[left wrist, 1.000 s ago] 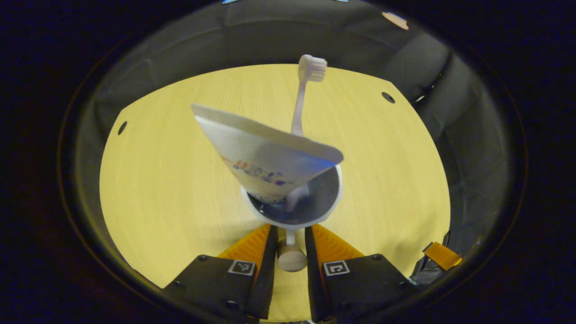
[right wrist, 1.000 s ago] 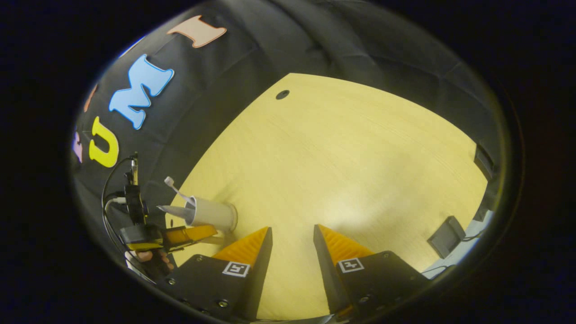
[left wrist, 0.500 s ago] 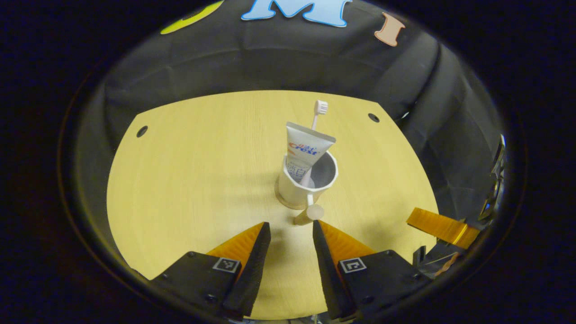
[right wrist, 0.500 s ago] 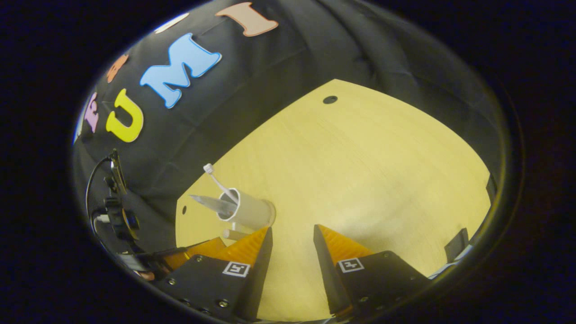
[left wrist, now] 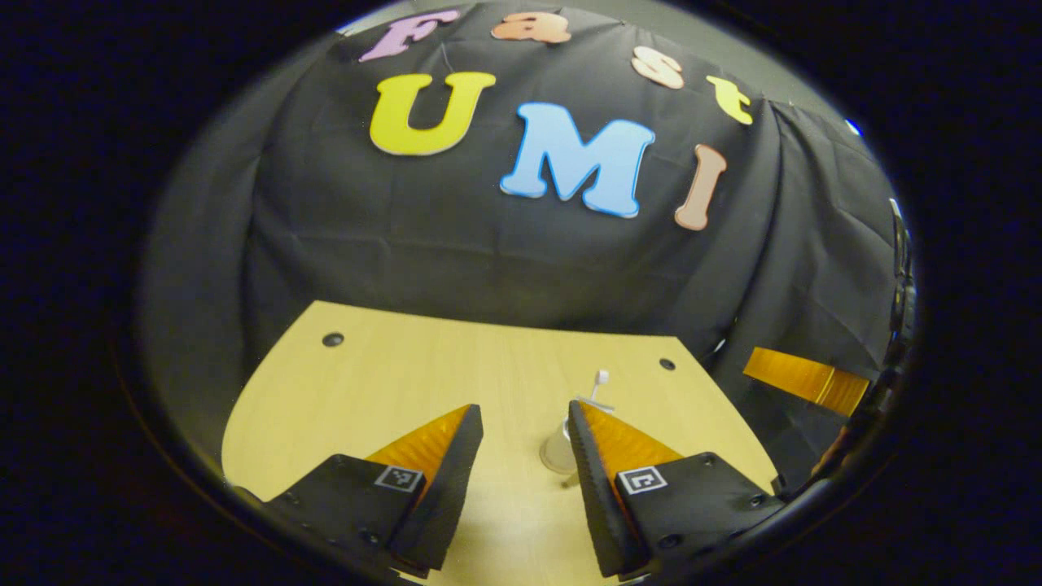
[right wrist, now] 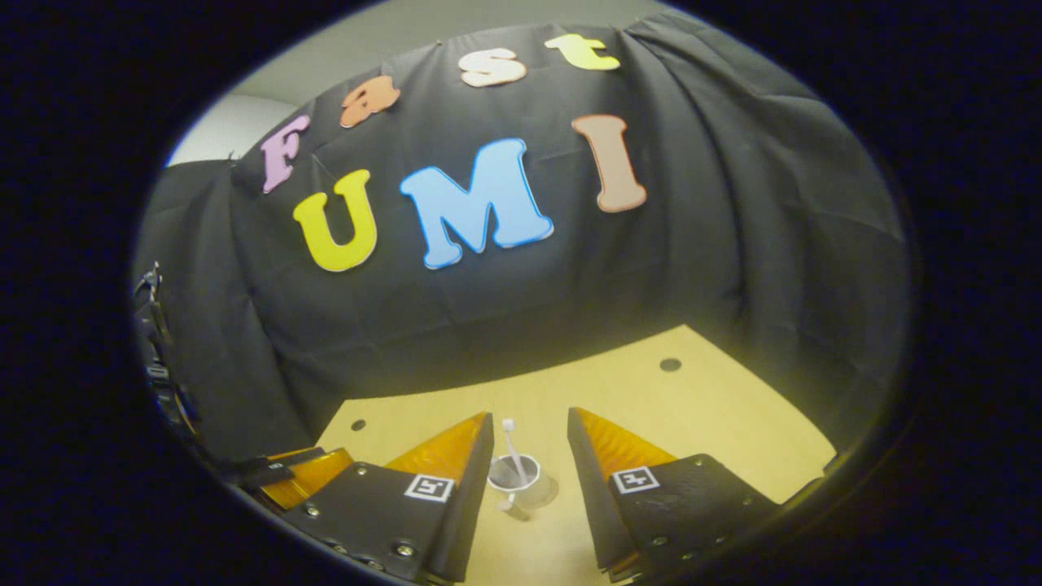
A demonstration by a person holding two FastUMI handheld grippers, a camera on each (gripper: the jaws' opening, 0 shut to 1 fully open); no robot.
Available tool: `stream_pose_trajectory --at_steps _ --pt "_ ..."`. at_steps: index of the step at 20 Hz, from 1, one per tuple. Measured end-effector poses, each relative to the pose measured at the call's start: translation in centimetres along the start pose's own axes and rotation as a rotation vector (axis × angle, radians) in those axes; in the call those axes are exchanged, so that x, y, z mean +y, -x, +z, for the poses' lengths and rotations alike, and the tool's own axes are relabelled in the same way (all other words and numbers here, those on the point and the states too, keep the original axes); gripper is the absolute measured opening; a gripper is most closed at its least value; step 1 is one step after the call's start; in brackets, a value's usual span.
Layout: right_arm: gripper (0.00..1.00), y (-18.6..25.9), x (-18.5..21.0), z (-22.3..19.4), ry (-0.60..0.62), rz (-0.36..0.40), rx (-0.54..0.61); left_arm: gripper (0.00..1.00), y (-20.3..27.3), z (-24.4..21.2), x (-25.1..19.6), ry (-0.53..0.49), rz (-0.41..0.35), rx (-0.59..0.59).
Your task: Put the toothbrush and toothpaste on the desktop into the cup, then pick up the cup and place it on the coaster on the desktop.
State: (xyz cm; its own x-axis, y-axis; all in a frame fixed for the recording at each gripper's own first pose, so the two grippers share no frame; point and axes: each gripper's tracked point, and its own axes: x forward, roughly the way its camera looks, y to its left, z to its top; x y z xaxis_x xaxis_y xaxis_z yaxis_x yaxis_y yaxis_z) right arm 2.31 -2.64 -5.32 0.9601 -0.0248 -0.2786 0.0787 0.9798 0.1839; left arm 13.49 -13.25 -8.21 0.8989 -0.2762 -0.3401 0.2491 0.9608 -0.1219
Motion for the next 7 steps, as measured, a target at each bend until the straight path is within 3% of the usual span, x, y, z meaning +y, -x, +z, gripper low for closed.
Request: stream_pose_trajectory --at_steps 5,7 --pt "0.56 2.8 3.7 5.9 0.099 0.013 -0.198 0.7 5.8 9.3 -0.6 -0.17 0.0 -0.316" --pt "0.56 3.4 4.4 7.0 0.116 0.011 -0.237 0.7 7.6 10.8 -0.9 -0.213 0.002 -0.384"
